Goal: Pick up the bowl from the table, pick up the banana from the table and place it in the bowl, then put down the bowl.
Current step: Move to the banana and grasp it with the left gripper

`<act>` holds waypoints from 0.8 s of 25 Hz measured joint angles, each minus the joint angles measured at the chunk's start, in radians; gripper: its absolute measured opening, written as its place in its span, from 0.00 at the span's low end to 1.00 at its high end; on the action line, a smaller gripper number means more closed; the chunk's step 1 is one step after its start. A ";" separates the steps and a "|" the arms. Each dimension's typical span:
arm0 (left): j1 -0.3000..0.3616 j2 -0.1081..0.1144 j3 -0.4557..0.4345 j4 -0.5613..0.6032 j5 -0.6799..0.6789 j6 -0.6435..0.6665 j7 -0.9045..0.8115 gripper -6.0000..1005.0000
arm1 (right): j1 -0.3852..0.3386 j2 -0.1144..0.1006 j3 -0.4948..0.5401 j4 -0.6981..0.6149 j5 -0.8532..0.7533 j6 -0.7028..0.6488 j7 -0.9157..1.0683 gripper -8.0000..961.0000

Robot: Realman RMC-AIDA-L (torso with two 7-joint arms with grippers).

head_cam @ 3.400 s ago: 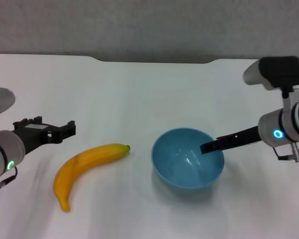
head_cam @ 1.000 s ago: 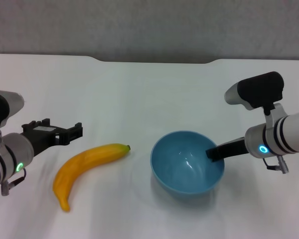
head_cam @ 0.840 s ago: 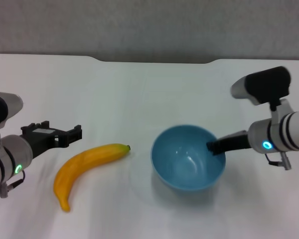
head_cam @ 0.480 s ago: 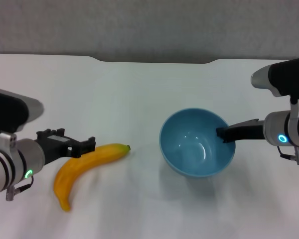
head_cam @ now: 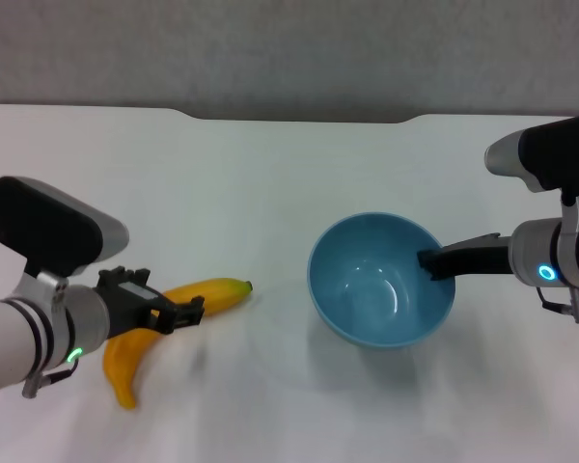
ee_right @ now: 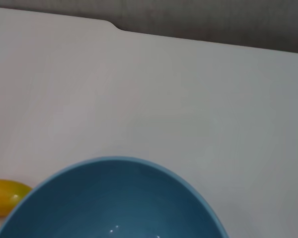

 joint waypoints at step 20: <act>-0.094 0.001 -0.022 0.217 -0.037 0.072 0.170 0.83 | -0.004 0.002 -0.023 0.041 0.009 0.012 -0.001 0.04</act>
